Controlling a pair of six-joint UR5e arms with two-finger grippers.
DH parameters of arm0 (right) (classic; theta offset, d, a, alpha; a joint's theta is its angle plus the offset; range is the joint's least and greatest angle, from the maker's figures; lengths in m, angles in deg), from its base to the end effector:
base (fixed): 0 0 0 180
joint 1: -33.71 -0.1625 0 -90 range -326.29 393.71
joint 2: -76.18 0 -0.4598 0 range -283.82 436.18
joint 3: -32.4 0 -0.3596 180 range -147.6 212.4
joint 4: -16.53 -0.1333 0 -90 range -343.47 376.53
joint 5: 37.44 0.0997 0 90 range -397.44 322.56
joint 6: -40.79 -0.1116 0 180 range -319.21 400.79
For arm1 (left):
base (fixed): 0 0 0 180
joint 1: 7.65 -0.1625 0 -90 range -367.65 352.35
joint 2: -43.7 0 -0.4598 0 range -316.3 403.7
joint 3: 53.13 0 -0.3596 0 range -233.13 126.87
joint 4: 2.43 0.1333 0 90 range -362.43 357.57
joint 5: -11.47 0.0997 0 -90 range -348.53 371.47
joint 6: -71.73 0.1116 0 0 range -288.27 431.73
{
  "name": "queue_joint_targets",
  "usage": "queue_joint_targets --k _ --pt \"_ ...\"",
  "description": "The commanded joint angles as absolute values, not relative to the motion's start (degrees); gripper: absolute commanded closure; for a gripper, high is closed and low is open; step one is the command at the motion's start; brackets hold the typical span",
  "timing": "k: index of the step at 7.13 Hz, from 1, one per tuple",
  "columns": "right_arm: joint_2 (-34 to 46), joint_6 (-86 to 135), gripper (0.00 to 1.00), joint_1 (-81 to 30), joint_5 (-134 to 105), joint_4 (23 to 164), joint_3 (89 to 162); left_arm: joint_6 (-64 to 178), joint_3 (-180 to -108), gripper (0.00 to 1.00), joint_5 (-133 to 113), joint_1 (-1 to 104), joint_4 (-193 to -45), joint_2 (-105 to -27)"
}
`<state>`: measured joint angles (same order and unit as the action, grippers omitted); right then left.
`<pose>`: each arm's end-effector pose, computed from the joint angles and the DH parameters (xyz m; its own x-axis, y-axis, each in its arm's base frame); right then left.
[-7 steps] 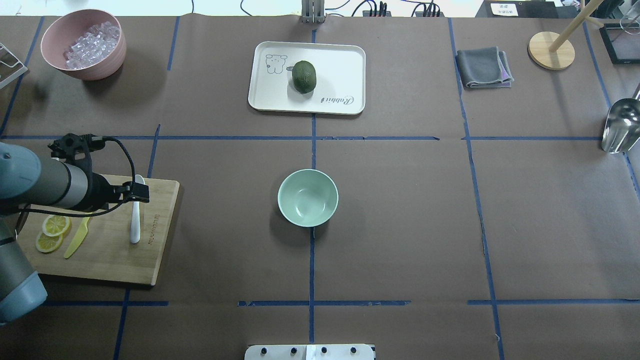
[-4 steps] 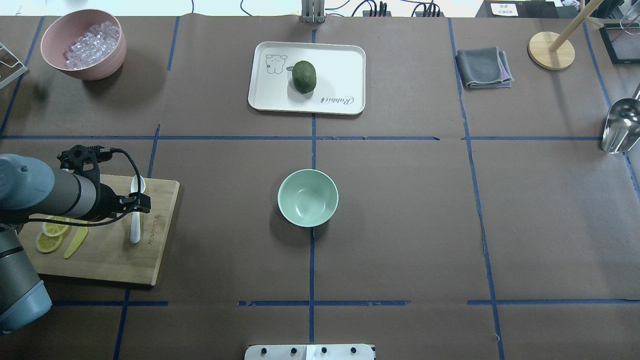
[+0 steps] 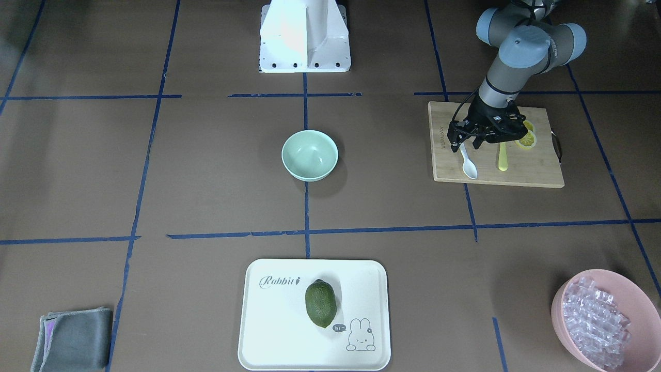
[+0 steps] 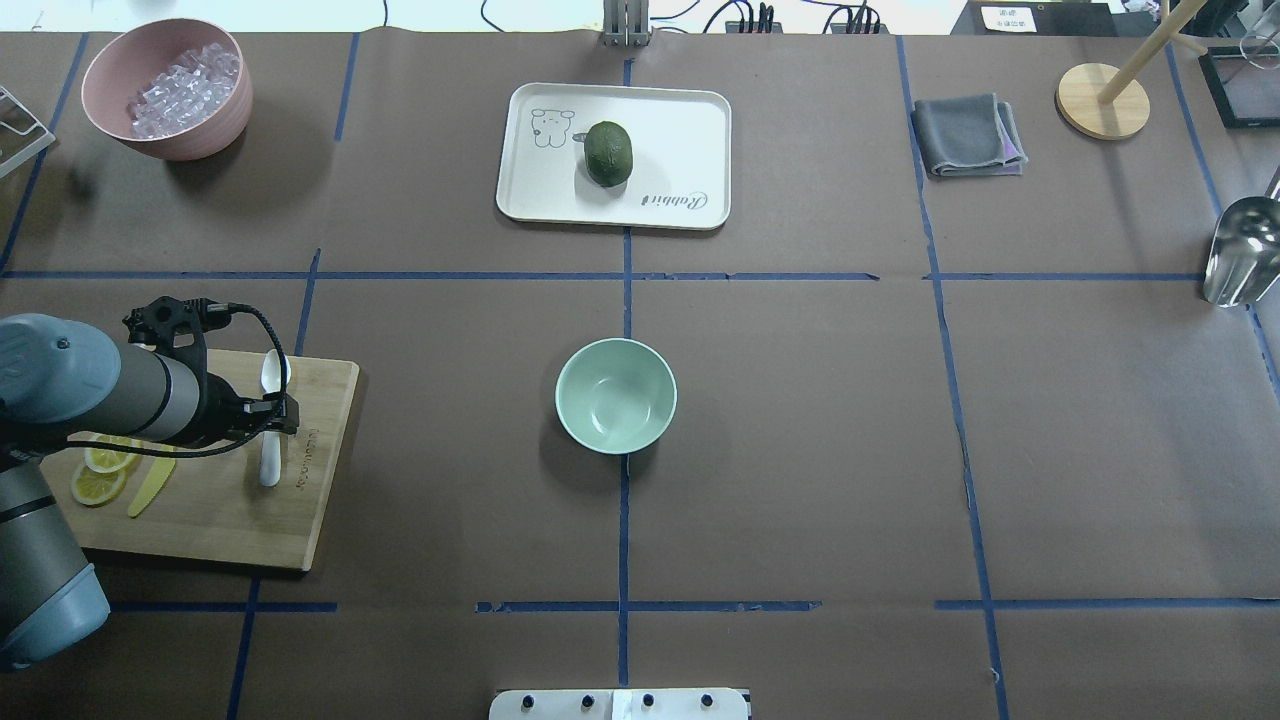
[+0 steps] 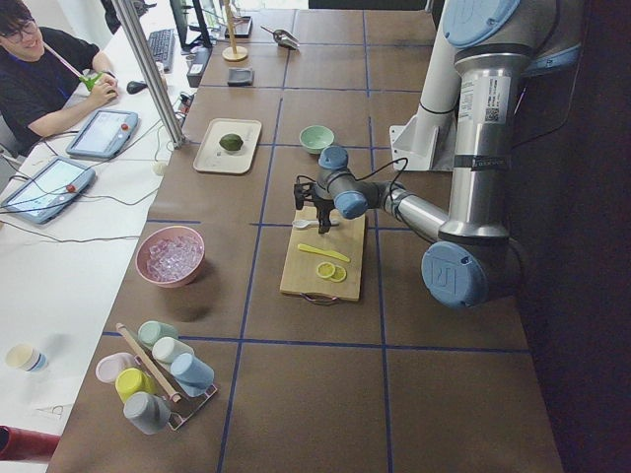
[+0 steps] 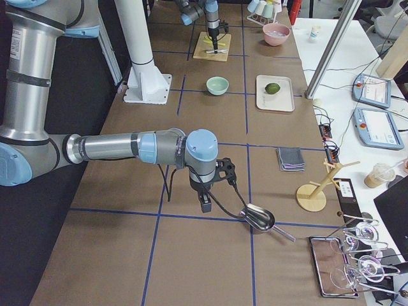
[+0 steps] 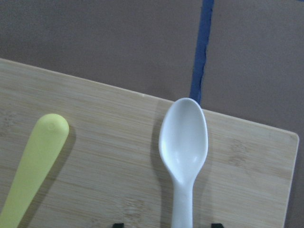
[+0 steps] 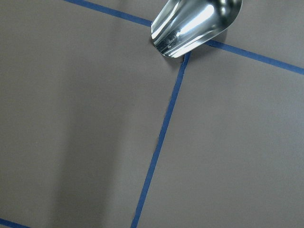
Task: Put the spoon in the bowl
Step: 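Reach the left gripper over the white spoon on the cutting board, then lower the left gripper and grasp the white spoon handle, lift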
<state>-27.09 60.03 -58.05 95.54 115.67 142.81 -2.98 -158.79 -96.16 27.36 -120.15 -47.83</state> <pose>0.0679 -0.3461 0.6504 0.6998 -0.2855 0.6548 0.2117 0.9584 0.1916 0.3537 -0.3692 0.5208 0.6575 -0.1537 -0.7376 0.2055 0.9784 -0.0207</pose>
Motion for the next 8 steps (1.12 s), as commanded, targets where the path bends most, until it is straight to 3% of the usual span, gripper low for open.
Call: queue_joint_targets --k 1,2,3,8 --pt "-27.09 60.04 0.00 -58.05 95.53 115.67 142.53 -2.98 -158.77 0.70 -96.20 27.24 -120.12 -47.88" --pt "-27.09 60.13 0.00 -58.05 95.53 115.67 142.26 -3.07 -158.77 0.88 -96.20 27.24 -120.12 -47.88" --pt "-27.09 60.13 0.00 -58.05 95.53 115.67 142.17 -3.07 -158.86 0.97 -96.20 27.24 -120.12 -47.97" --pt "-27.09 60.13 0.00 -58.05 95.53 115.67 141.91 -2.89 -160.17 1.00 -96.54 27.59 -120.12 -47.70"
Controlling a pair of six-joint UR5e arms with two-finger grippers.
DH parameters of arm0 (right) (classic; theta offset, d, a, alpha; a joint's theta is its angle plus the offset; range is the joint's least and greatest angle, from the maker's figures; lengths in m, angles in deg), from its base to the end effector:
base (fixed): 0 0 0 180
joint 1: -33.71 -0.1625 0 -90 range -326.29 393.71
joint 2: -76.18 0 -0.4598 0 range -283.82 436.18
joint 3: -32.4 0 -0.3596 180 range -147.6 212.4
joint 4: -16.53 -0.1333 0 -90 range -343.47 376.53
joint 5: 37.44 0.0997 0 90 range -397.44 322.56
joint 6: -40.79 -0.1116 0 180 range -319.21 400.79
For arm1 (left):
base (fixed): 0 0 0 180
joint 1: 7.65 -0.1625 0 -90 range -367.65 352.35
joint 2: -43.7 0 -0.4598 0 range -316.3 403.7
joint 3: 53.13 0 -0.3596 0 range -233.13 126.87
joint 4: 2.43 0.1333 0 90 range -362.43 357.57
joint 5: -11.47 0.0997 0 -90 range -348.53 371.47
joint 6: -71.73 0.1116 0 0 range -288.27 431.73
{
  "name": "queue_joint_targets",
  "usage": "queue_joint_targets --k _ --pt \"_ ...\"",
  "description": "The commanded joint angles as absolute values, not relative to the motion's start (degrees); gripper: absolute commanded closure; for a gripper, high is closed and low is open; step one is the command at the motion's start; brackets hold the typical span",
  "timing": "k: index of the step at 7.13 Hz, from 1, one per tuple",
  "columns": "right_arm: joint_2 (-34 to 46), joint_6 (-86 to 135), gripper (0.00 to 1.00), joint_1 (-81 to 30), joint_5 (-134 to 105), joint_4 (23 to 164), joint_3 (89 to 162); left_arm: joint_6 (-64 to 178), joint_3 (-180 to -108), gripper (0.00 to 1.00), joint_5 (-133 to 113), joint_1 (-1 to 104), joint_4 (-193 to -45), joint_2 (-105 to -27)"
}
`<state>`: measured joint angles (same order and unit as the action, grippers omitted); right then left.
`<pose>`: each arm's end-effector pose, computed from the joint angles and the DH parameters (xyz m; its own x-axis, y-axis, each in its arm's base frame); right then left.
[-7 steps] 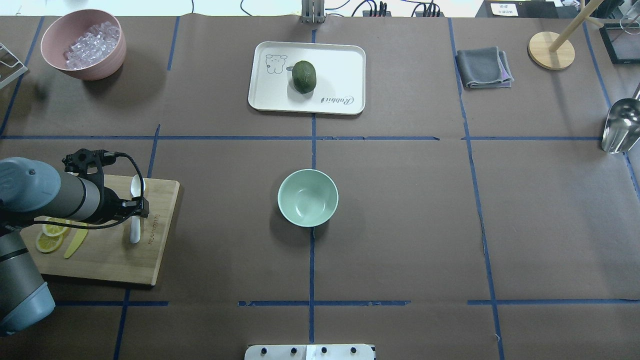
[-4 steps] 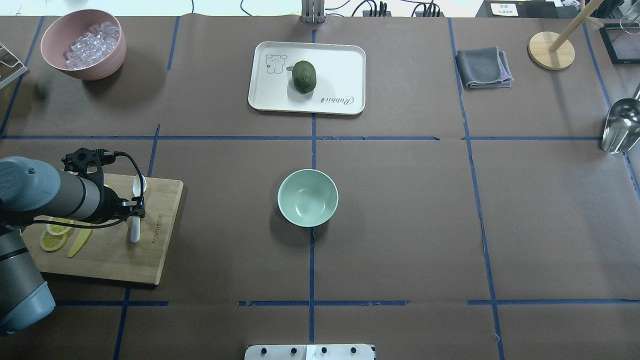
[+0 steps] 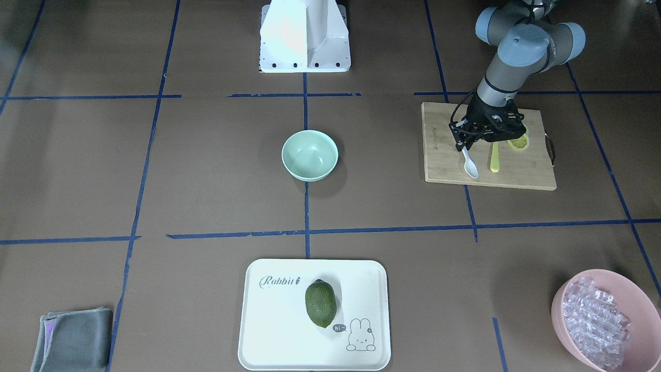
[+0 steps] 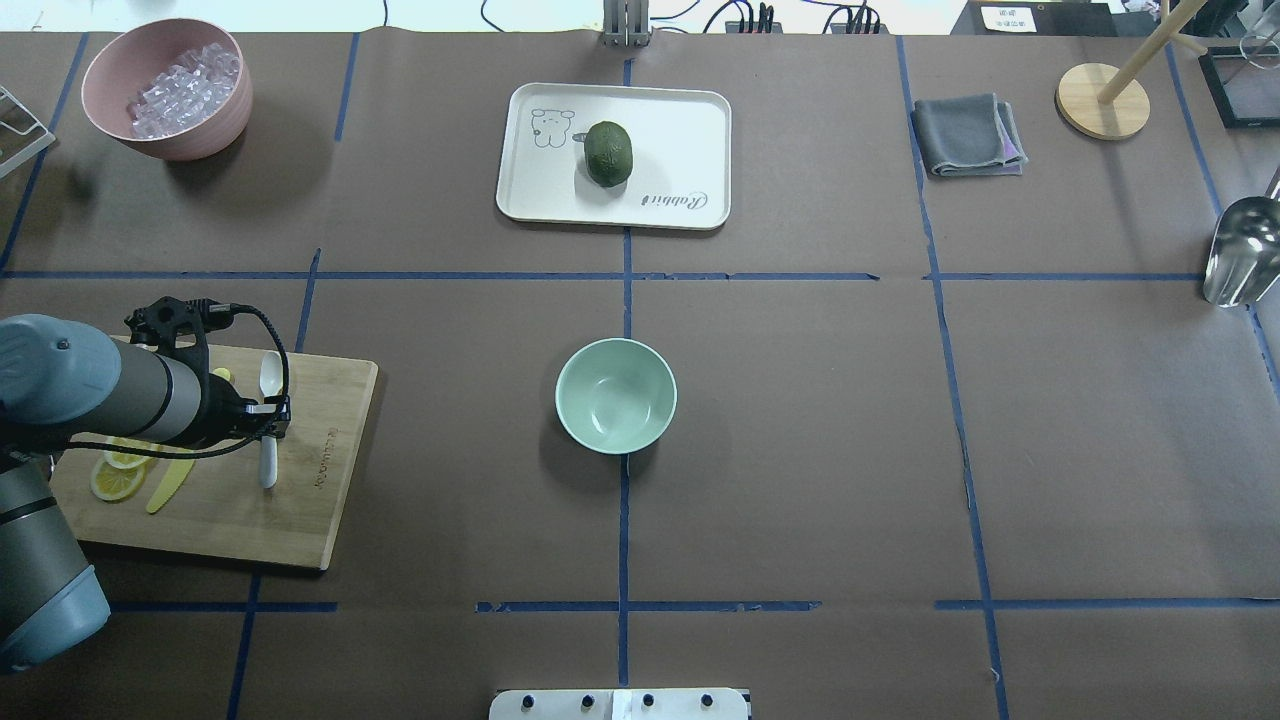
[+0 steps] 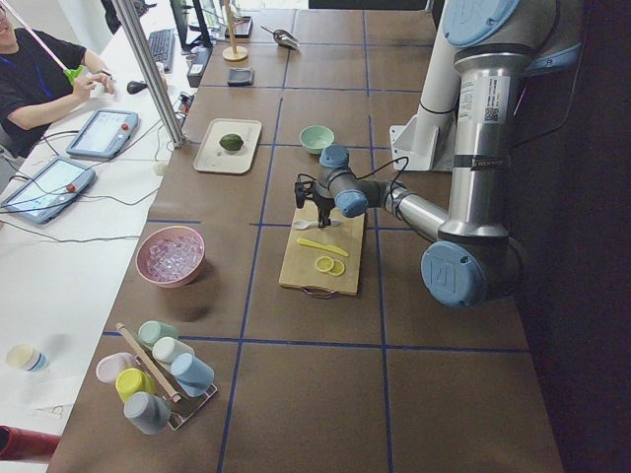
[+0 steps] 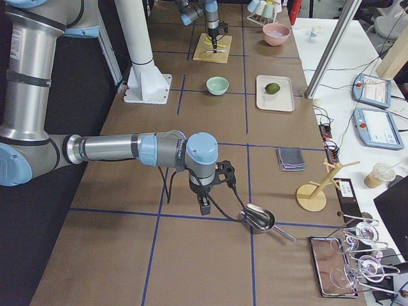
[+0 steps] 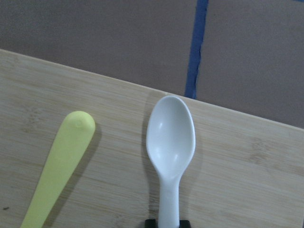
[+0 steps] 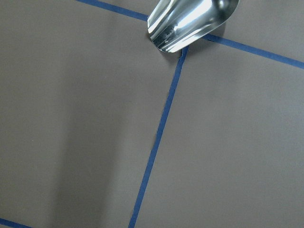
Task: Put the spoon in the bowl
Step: 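Lower the left gripper and grasp the white spoon handle, lift, then carry the white spoon with the left gripper over the green bowl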
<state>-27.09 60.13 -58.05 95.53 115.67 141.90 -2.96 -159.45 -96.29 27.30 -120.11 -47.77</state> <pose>0.0679 -0.3454 0.6576 0.6992 -0.2767 0.6591 0.2129 0.9608 0.1775 0.3529 -0.3677 0.5157 0.6514 -0.1485 -0.7441 0.2025 0.9791 -0.0181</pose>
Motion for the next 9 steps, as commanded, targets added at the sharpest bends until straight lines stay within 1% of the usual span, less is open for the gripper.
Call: queue_joint_targets --k 1,2,3,4,5,7,8,9 --pt "-27.09 60.13 0.00 -58.05 95.53 115.67 141.91 -2.80 -162.18 1.00 -98.72 28.20 -117.77 -47.70" --pt "-27.09 60.13 0.00 -58.05 95.53 115.67 141.91 -2.72 -166.38 1.00 -99.27 28.47 -109.91 -49.27" --pt "-27.09 60.13 0.00 -58.05 95.53 115.67 141.91 -2.80 -167.98 1.00 -99.27 28.47 -102.53 -54.85" --pt "-27.09 60.13 0.00 -58.05 95.53 115.67 141.91 -3.32 -167.04 1.00 -99.10 27.78 -94.01 -64.48" --pt "-27.09 60.13 0.00 -58.05 95.53 115.67 141.91 -3.59 -165.55 1.00 -99.18 27.07 -86.88 -72.32" --pt "-27.09 60.13 0.00 -58.05 95.53 115.67 141.73 -2.46 -156.89 1.00 -98.40 24.71 -86.36 -84.47" --pt "-27.09 60.13 0.00 -58.05 95.53 115.67 141.73 9.90 -156.32 1.00 -93.87 22.08 -86.37 -87.49" --pt "-27.09 60.13 0.00 -58.05 95.53 115.67 141.56 20.90 -156.14 1.00 -90.08 19.19 -86.45 -87.95"
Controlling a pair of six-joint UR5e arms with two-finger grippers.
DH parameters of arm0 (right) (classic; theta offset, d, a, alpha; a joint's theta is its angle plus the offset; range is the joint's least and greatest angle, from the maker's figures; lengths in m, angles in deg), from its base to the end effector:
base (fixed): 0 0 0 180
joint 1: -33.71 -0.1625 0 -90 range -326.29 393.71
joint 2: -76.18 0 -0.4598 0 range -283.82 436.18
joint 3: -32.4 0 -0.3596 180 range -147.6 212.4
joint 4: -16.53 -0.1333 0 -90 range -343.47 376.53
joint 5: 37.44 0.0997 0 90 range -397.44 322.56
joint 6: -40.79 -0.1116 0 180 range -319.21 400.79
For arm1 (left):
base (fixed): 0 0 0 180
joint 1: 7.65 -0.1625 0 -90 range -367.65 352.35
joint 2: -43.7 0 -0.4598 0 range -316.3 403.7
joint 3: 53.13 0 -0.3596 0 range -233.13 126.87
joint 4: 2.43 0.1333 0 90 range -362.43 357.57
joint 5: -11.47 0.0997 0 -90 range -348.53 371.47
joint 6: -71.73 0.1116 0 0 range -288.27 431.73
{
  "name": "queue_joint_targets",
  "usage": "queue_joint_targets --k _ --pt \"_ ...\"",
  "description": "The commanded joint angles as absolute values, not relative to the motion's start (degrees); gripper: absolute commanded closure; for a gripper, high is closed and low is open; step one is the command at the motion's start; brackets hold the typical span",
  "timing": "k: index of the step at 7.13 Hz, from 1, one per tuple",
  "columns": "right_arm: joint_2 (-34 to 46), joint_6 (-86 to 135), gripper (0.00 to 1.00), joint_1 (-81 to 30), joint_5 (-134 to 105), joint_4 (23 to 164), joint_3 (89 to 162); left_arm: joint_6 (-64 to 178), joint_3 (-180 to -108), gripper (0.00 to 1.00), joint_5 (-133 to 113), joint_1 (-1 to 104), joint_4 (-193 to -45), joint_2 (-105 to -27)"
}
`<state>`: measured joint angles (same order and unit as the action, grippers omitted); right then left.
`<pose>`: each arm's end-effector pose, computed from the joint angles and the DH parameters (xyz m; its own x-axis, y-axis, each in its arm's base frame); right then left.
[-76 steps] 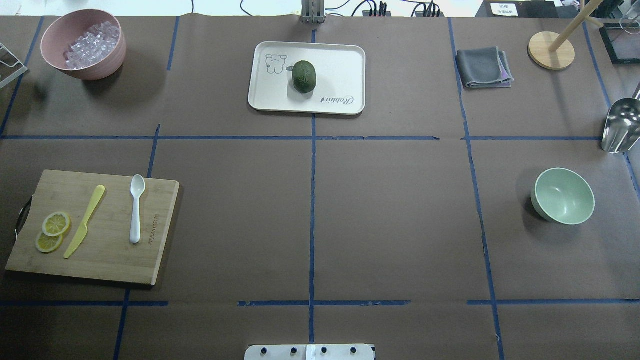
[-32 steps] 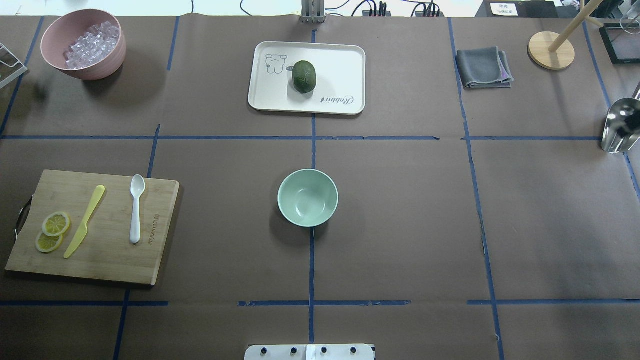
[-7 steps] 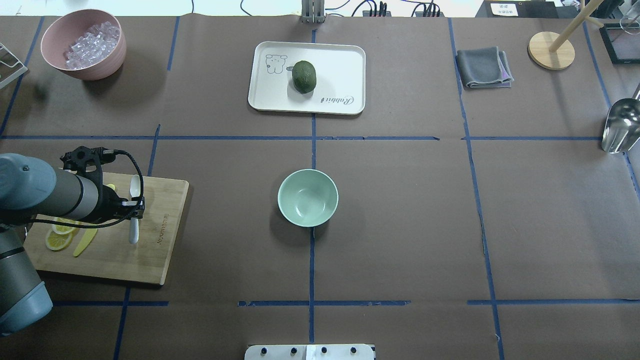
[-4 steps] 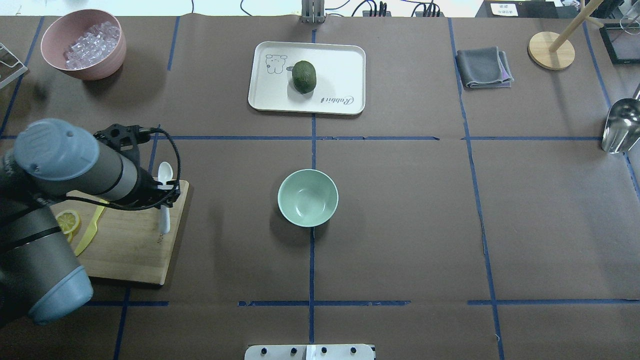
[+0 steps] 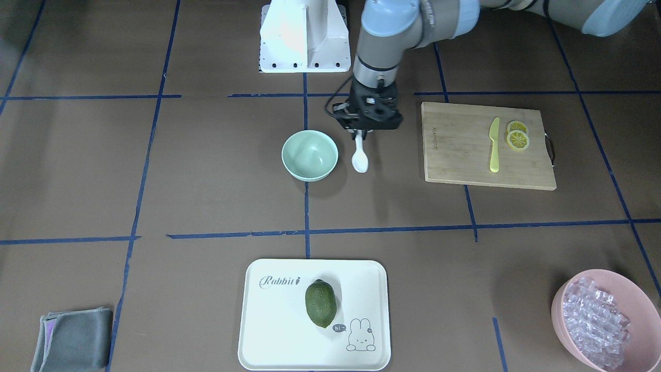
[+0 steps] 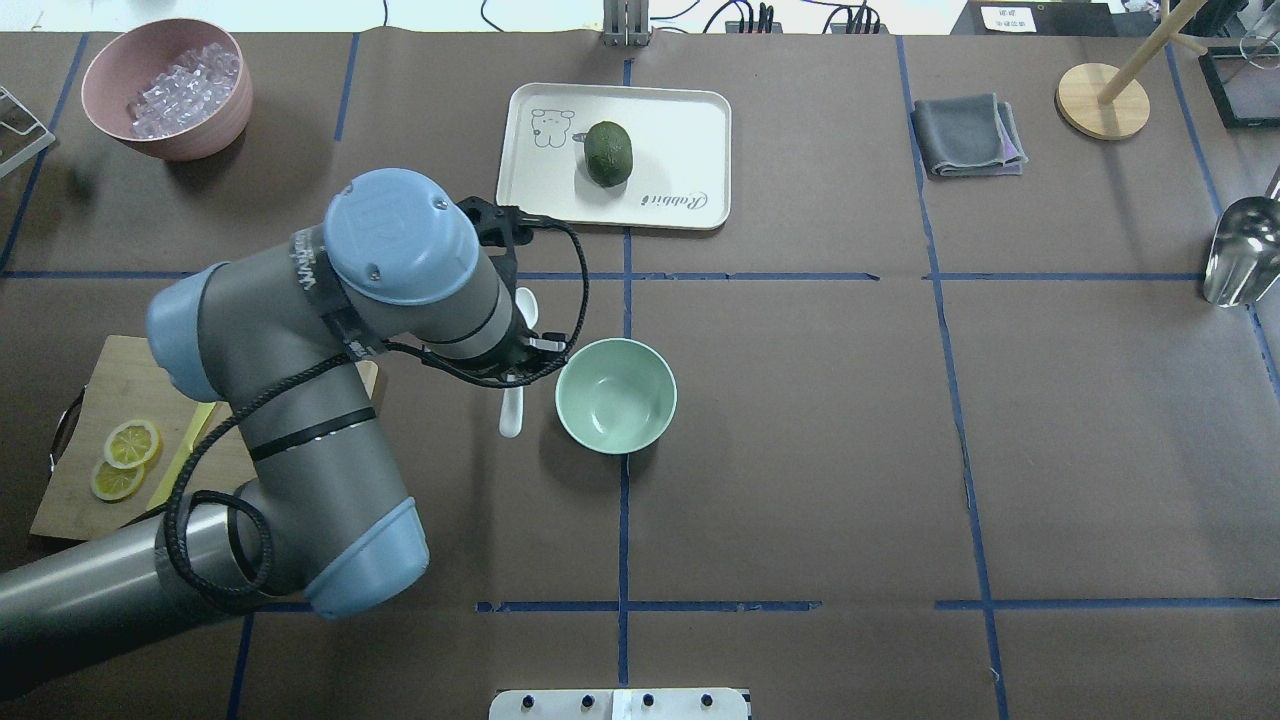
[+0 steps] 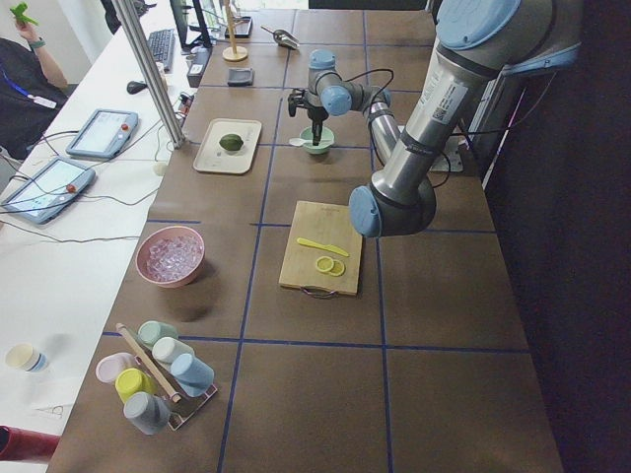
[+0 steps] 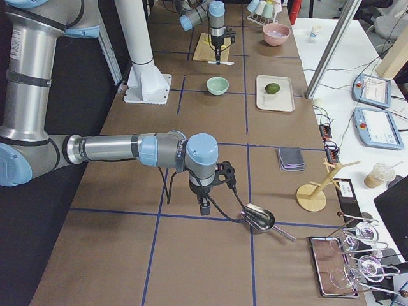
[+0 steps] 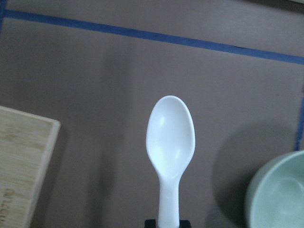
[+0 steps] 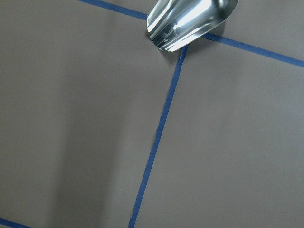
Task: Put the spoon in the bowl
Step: 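Carry the white spoon with the left gripper over the green bowl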
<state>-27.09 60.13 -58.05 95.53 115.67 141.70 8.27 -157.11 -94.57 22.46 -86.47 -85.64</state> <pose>0.0679 -0.3453 0.6592 0.6992 -0.2744 0.6602 0.2129 0.9614 0.1742 0.5132 -0.4161 0.2290 0.6611 0.1130 -0.7417 0.0122 0.9868 0.1612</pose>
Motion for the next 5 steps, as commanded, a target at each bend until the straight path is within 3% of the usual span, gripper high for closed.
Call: queue_joint_targets --k 1,4,5 --pt "-27.09 60.13 0.00 -58.14 95.53 115.67 141.30 24.84 -154.57 1.00 -89.87 17.59 -86.37 -89.09" --pt "-27.18 60.13 0.00 -58.05 95.53 115.67 140.94 27.43 -145.43 0.96 -89.96 16.17 -86.28 -93.57" --pt "-27.18 60.13 0.00 -58.05 95.53 115.67 140.94 27.35 -145.33 0.75 -90.13 16.17 -86.28 -93.58"
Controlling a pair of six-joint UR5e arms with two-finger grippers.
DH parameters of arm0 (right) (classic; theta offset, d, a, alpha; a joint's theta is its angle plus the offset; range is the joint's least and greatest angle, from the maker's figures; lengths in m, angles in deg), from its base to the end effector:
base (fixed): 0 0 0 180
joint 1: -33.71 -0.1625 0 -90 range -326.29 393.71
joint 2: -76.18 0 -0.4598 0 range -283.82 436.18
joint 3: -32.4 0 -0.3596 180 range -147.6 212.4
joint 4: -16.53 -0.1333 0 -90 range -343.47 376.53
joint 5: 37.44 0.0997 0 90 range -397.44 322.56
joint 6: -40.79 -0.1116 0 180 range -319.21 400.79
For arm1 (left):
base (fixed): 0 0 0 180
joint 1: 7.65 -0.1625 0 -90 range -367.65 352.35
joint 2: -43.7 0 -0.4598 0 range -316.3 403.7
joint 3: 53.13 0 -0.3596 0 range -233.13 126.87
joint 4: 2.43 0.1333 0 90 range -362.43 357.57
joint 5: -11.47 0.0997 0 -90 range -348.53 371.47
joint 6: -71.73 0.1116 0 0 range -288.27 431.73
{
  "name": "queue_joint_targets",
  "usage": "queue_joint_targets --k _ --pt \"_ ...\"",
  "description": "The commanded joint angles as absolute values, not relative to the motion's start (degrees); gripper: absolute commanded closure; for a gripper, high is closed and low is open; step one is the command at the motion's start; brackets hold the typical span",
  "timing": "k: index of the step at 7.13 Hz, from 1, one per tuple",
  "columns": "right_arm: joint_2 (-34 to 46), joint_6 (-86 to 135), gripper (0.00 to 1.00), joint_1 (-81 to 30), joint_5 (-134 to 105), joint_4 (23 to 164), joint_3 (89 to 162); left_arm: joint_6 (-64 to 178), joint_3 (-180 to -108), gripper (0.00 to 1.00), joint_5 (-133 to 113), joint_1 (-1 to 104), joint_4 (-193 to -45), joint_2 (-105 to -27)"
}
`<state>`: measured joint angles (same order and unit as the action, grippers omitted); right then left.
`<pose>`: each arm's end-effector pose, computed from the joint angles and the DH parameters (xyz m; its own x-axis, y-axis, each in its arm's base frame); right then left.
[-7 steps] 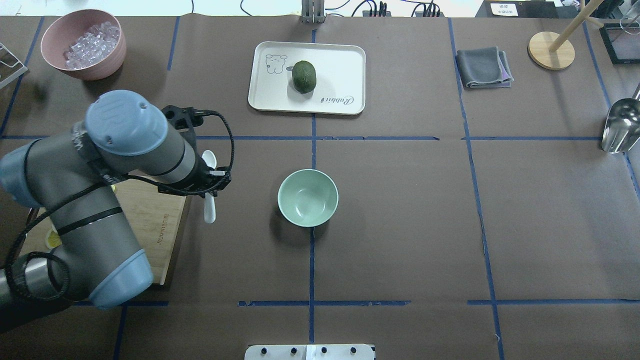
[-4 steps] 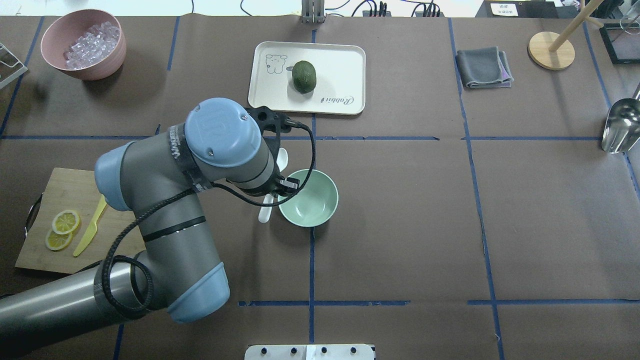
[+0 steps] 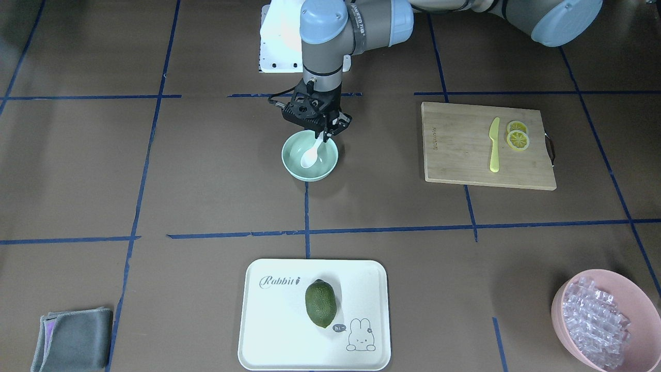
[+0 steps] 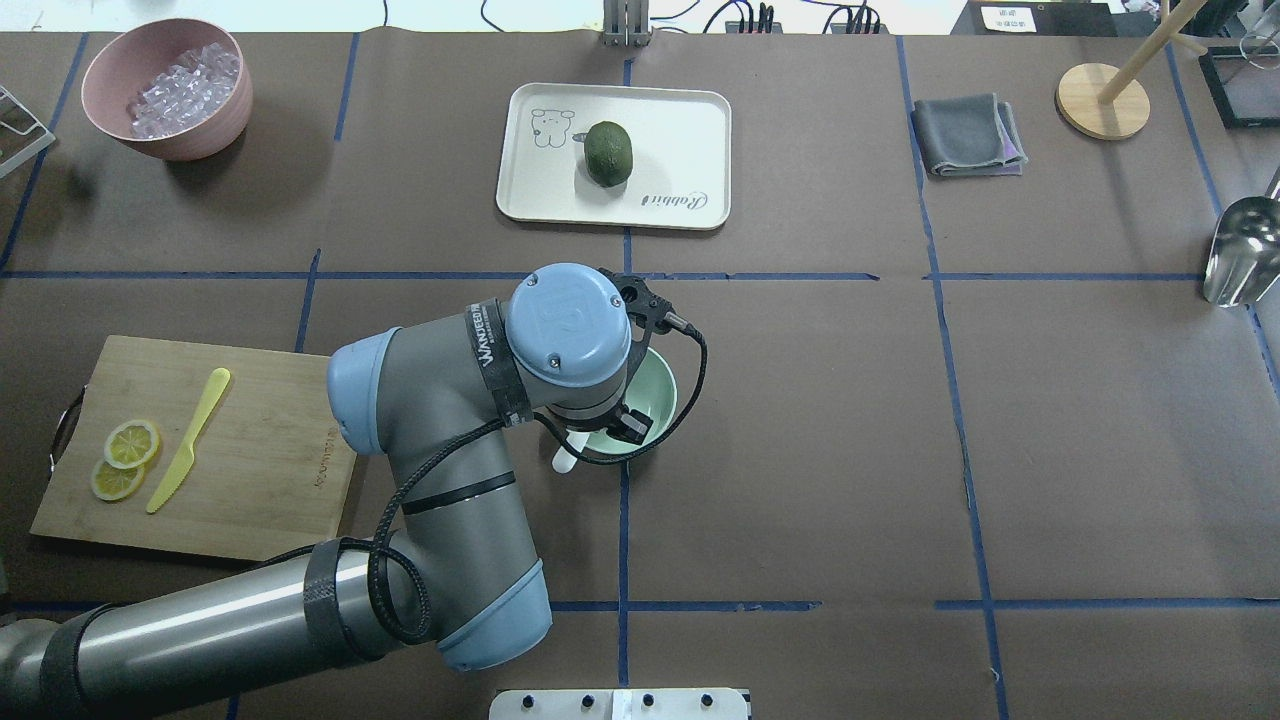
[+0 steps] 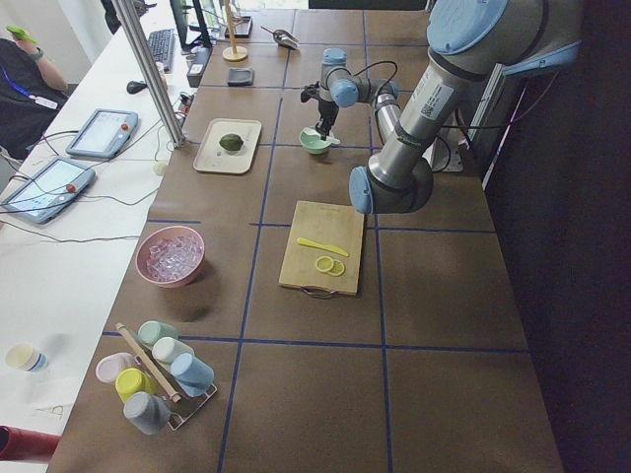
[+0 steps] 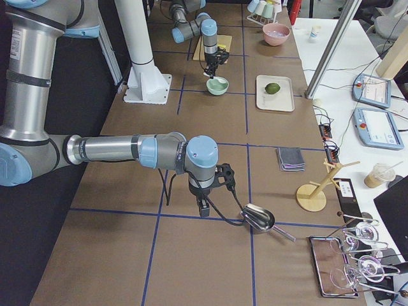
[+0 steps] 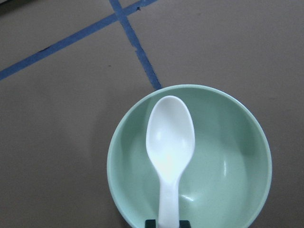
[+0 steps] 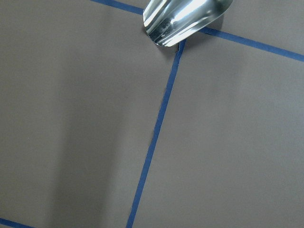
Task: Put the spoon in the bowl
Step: 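Lower the spoon into the green bowl and open the left gripper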
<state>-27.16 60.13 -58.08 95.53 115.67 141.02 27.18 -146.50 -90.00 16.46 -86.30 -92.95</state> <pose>0.0680 -0.3440 0.6650 0.6991 -0.2654 0.6640 0.2123 0.9637 0.1617 0.6055 -0.3927 0.2123 0.6571 0.4711 -0.5885 -0.2762 0.8768 0.3935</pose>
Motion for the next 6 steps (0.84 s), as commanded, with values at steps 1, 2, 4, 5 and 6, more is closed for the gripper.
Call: queue_joint_targets --k 1,2,4,5,6 --pt "-27.18 60.13 0.00 -58.05 95.53 115.67 140.94 27.17 -145.32 0.38 -90.31 16.17 -86.28 -93.41" --pt "-27.18 60.13 0.00 -58.05 95.62 115.67 140.94 27.08 -145.50 0.23 -90.13 16.17 -86.37 -93.32" --pt "-27.09 60.13 0.00 -58.05 95.62 115.67 141.03 26.91 -146.46 0.00 -89.87 16.17 -86.28 -93.14" --pt "-27.09 60.13 0.00 -58.05 95.62 115.67 140.94 26.73 -148.12 0.00 -90.22 16.43 -85.50 -92.88" --pt "-27.00 60.13 0.00 -58.05 95.62 115.67 140.94 26.82 -151.62 0.00 -90.31 17.22 -84.53 -89.75"
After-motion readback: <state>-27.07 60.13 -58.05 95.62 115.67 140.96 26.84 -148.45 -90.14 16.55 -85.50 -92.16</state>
